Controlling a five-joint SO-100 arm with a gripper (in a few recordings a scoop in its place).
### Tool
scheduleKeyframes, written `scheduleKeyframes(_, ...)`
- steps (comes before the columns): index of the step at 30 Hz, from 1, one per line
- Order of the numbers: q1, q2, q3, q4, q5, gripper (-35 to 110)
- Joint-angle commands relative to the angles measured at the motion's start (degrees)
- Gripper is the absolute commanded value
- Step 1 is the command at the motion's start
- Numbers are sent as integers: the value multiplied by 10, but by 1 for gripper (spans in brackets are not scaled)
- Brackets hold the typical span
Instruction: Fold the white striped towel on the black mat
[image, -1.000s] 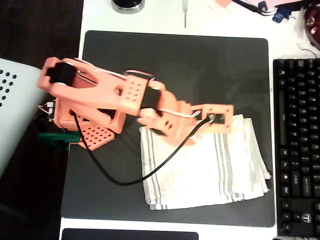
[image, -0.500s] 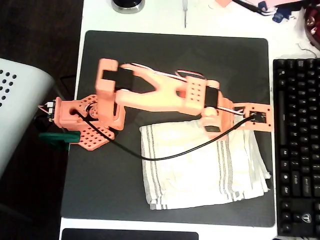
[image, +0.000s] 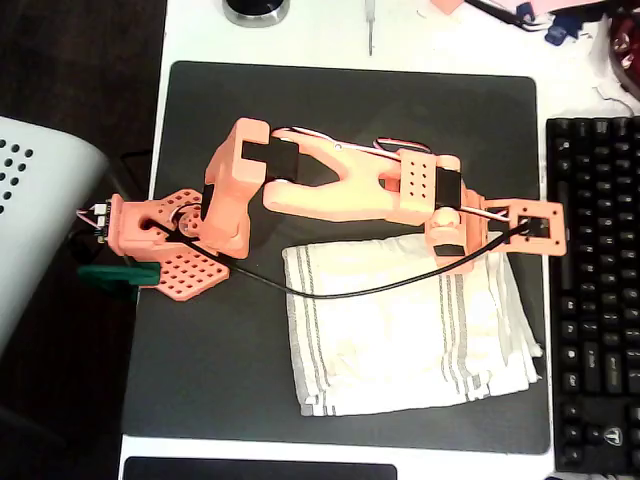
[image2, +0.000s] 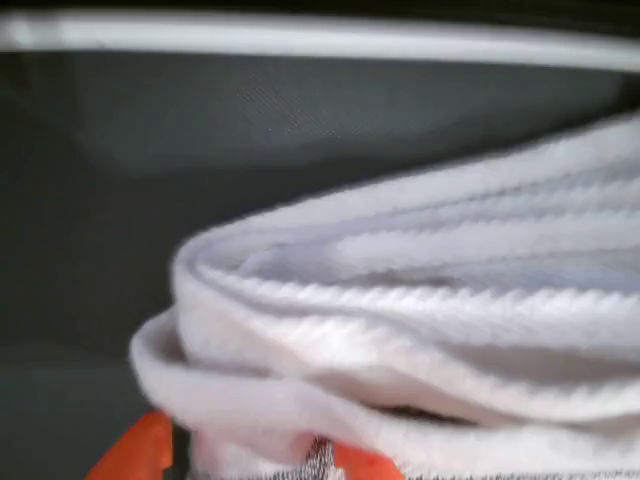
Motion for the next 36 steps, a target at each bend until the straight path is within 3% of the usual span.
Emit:
scheduleKeyframes(1,-11,7,4,-20,-14,16)
scheduleKeyframes(5,-25,-52,-52,-19,5,0)
scheduleKeyframes(16,-53,-163,-290,-13,32,0)
scheduleKeyframes(24,-85,-171,-323,6,40,3)
scheduleKeyframes(29,-76,-86,-248,2,30,12)
scheduleKeyframes(36,-52,182,51,-69,-4,13)
